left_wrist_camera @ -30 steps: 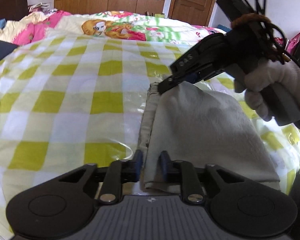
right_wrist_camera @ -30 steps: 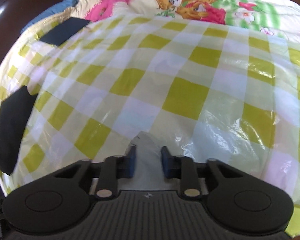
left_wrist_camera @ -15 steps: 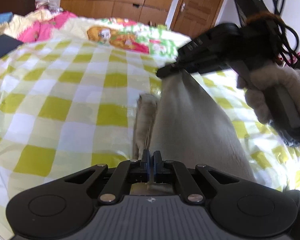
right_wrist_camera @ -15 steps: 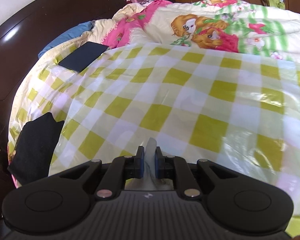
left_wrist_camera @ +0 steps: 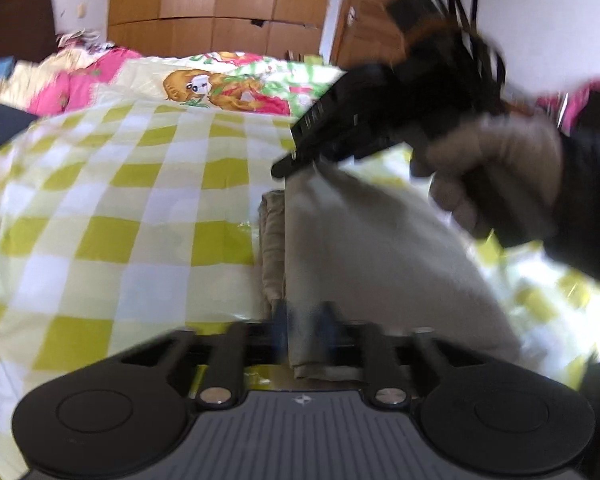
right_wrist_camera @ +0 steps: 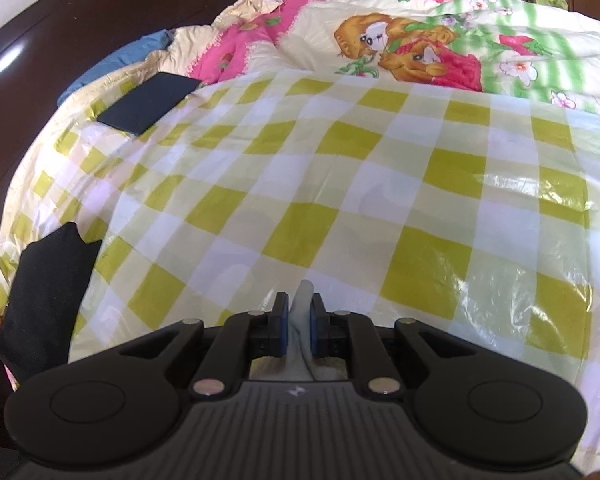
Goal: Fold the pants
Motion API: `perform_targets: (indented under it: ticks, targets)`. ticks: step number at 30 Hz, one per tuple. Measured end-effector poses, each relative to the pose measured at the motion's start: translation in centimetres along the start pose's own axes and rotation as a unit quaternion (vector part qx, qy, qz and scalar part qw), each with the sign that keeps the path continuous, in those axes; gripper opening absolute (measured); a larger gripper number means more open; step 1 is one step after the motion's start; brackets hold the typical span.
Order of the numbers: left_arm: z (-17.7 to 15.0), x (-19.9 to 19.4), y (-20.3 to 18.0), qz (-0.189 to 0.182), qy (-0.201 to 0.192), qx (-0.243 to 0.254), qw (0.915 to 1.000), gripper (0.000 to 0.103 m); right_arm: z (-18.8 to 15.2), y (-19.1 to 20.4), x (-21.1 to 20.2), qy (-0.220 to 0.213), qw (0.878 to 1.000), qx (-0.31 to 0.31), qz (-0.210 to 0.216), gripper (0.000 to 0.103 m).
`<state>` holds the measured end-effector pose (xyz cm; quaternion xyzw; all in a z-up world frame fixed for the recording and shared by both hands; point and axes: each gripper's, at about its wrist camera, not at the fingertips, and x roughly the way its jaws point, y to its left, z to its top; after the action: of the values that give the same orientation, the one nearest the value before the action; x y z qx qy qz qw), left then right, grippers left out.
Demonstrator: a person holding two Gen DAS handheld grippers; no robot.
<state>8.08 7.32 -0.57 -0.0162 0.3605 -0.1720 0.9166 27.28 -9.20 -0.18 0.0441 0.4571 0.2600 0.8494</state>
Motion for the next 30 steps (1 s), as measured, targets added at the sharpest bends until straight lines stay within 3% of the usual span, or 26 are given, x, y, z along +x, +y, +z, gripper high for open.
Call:
perform_targets:
  ticks: [6, 10, 11, 15, 18, 21, 23, 27, 29, 30]
  targets:
    - [0.5, 0.2, 1.0, -0.018, 0.003, -0.025, 0.9995, 0.022, 0.3, -0.1, -1.9, -0.02, 1.0, 0.014, 0.016, 0.011]
    - [0.6, 0.2, 1.1, -0.01, -0.007, -0.027, 0.9996, 0.042, 0.5, -0.4, -3.2, -0.036, 0.999, 0.025, 0.026, 0.011]
    - [0.6, 0.3, 1.0, -0.009, -0.009, -0.024, 0.9996, 0.043, 0.5, -0.3, -3.7, -0.04, 0.998, 0.025, 0.029, 0.011]
    - [0.8, 1.2, 0.3, -0.009, -0.003, -0.005, 0.9999, 0.041, 1.1, -0.2, -5.4, -0.06, 0.997, 0.025, 0.036, 0.009]
    - [1.0, 1.8, 0.4, -0.006, 0.01, -0.006, 0.9999, 0.027, 1.4, -0.2, -5.4, -0.053, 0.998, 0.008, 0.024, 0.01]
    - [0.9, 1.5, 0.4, -0.004, 0.01, 0.003, 0.9999, 0.025, 0.9, -0.5, -4.2, -0.016, 1.0, -0.003, 0.01, 0.019]
    - [0.9, 1.7, 0.3, -0.004, 0.009, 0.003, 0.9999, 0.023, 0.2, -0.7, -3.2, 0.0, 1.0, 0.003, -0.004, 0.043]
    - [0.8, 1.9, 0.2, 0.001, 0.007, -0.002, 1.0, 0.023, -0.8, 0.0, -1.5, 0.022, 1.0, 0.018, -0.001, 0.051]
    - [0.7, 1.9, 0.1, 0.003, 0.01, 0.0, 0.9999, 0.023, -1.2, 1.2, -0.5, 0.031, 0.999, -0.009, -0.031, 0.065]
    - [0.6, 1.9, -0.1, 0.009, 0.009, 0.007, 0.9999, 0.023, -1.5, 1.7, 0.0, 0.03, 0.998, -0.025, -0.052, 0.064]
